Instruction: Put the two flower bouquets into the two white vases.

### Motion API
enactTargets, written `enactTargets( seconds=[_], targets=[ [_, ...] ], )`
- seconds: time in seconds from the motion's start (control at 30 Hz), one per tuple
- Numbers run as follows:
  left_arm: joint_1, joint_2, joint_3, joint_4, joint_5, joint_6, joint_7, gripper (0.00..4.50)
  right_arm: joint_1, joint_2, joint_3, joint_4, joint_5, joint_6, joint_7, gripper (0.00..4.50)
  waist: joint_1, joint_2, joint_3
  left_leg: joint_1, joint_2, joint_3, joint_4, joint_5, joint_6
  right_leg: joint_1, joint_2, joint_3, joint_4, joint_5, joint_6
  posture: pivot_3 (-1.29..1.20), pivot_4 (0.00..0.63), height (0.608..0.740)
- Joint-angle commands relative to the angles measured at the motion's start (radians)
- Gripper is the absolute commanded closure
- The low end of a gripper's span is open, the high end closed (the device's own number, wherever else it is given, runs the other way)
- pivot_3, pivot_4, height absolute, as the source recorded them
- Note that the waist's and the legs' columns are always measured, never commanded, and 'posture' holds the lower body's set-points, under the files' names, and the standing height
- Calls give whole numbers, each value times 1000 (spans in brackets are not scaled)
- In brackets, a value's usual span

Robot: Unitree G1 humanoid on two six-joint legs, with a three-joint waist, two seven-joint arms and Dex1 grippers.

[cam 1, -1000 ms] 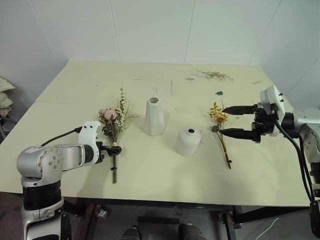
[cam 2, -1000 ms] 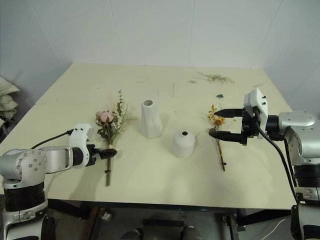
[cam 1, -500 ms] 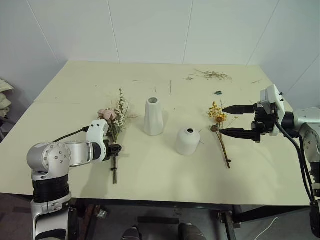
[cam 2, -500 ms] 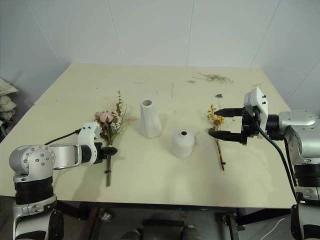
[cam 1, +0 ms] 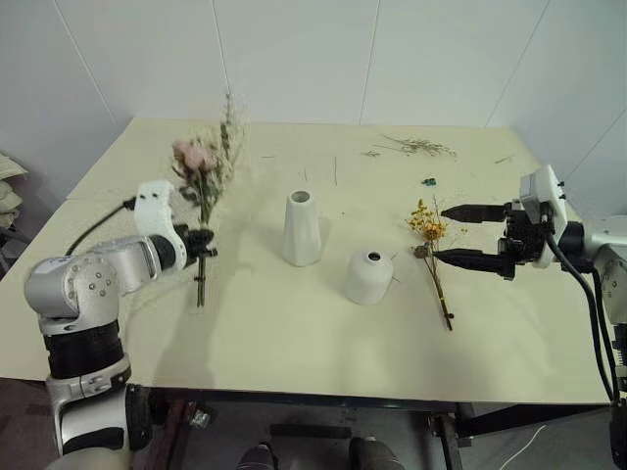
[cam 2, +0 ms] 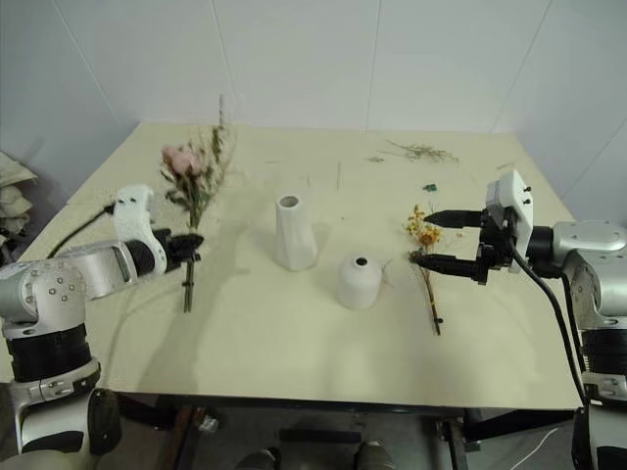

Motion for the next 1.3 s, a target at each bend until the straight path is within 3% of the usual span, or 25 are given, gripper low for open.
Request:
enactTargets(
  seconds=[0.03,0.27,0.53,0.87,1.1,1.3],
  targets=[
    [-101,46,-1,121,104,-330,-76,4384,19,4,-82,-72,69,34,-42,0,1,0,0,0,0,0,0,0,0,0,0,0,0,0,0,0,150,740],
    [-314,-15,-62,453,167,-806,-316,4384,103,3,-173,-176,150,95,-117,0,5,0,0,-1,0,1,0,-1,1,1,0,0,-3,1,2,0,150,740],
    [-526,-139,-87,793,148,-1062,-543,4384,172,-4,-245,-258,187,111,-186,0,3,0,0,-2,0,1,0,-2,3,1,-1,0,-5,2,4,0,150,740],
    [-549,-257,-29,847,-15,-1087,-937,4384,277,0,-303,-379,241,126,-252,0,-3,0,0,-3,0,2,-1,-3,5,0,0,1,-7,2,5,0,150,740],
    [-501,-237,-31,838,-36,-1051,-1056,4384,327,-5,-334,-423,268,138,-286,0,-1,0,0,-2,0,2,2,-3,5,1,0,1,-5,2,5,0,150,740],
    [-482,-218,-34,907,3,-1093,-1065,4384,350,0,-338,-432,267,132,-297,0,0,0,0,-2,0,2,2,-3,5,1,0,1,-4,2,5,0,150,740]
  ],
)
